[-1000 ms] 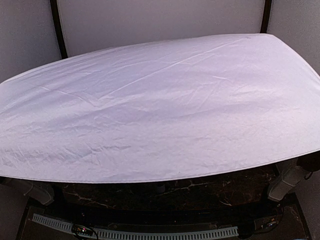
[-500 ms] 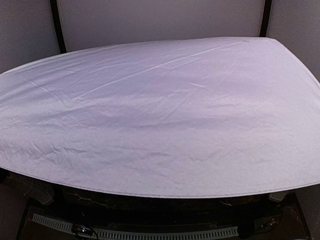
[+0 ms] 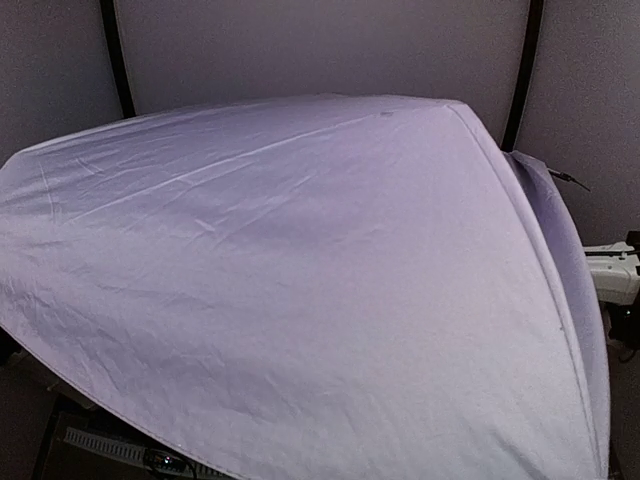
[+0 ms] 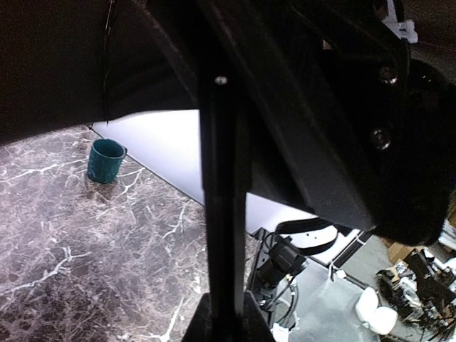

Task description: Put away the umbrella

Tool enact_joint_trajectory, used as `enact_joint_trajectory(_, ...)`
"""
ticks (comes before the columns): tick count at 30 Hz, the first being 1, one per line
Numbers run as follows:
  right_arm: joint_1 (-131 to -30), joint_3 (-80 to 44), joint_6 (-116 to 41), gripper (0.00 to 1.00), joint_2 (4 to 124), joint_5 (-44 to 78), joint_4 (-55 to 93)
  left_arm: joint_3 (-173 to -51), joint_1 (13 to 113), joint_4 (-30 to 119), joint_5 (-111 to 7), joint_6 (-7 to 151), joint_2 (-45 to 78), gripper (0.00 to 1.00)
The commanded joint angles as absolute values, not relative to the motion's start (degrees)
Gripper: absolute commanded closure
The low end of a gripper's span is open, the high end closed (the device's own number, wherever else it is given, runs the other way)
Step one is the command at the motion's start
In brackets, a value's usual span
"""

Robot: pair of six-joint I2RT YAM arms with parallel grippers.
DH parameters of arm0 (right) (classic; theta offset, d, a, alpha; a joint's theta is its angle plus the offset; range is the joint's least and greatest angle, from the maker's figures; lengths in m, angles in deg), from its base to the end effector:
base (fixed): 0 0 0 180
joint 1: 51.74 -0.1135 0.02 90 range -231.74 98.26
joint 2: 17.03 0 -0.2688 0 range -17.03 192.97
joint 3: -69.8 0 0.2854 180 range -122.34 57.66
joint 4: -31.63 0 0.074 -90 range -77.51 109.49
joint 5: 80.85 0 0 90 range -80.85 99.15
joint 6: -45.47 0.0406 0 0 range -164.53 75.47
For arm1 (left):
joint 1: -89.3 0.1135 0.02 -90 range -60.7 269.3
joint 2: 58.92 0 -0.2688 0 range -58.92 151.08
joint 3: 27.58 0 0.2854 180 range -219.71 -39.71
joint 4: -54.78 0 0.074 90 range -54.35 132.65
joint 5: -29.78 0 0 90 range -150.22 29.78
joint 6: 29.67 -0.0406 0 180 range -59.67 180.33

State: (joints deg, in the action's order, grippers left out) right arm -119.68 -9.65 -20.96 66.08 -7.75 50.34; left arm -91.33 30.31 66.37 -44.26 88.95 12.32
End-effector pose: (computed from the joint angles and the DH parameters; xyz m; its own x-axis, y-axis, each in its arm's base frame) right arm 0.1542 0.3492 0.3914 -0.2230 0.4683 -0.8549 -0.7551 0.4716 0.4553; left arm 0.1601 -0.2880 0.3389 -0.4301 -0.1785 -0.8850 0.8650 0.1991 -0.4605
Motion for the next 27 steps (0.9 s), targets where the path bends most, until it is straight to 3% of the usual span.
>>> enact_joint_trajectory(1,-119.05,-11.51,-22.52,1.00,64.55,-15.40,52.91,-92.29,30.08,67.46,-43.28,85.48,10.89,1.00)
enact_joint_trajectory(2,-119.16,-11.77,-22.30,1.00,64.41,-16.25,52.71,-91.62,30.06,67.39,-43.42,85.39,10.82,0.98)
enact_joint_trajectory(7,-119.19,-13.27,-21.66,1.00,64.09,-20.18,51.94,-86.13,30.06,66.96,-46.85,82.71,10.25,0.64)
enact_joint_trajectory(11,-119.24,-15.06,-21.92,1.00,64.78,-20.71,51.06,-82.21,30.08,67.37,-47.98,82.62,10.70,0.59)
enact_joint_trajectory(15,-119.18,-16.00,-22.89,1.00,65.51,-20.53,51.15,-79.94,29.42,72.31,-45.69,82.12,12.10,0.47)
enact_joint_trajectory(18,-119.19,-16.33,-22.56,1.00,65.67,-20.41,51.26,-80.13,29.29,73.72,-46.83,82.75,13.68,0.46)
enact_joint_trajectory(20,-119.21,-16.26,-22.63,1.00,65.41,-20.26,51.32,-80.74,29.20,73.74,-47.35,82.93,14.54,0.49)
enact_joint_trajectory(21,-119.23,-16.23,-22.91,1.00,65.26,-20.23,51.26,-81.04,29.18,73.76,-47.43,83.04,14.89,0.57)
enact_joint_trajectory(23,-119.23,-16.17,-23.15,1.00,65.03,-20.59,50.88,-81.86,29.18,73.66,-46.96,83.32,15.48,0.89)
enact_joint_trajectory(24,-119.24,-16.05,-23.04,1.00,64.85,-20.58,50.78,-82.47,29.11,73.78,-46.32,83.60,15.70,0.97)
enact_joint_trajectory(27,-119.15,-15.01,-22.07,1.00,64.45,-20.40,52.03,-82.80,29.00,76.63,-42.71,84.02,16.66,1.00)
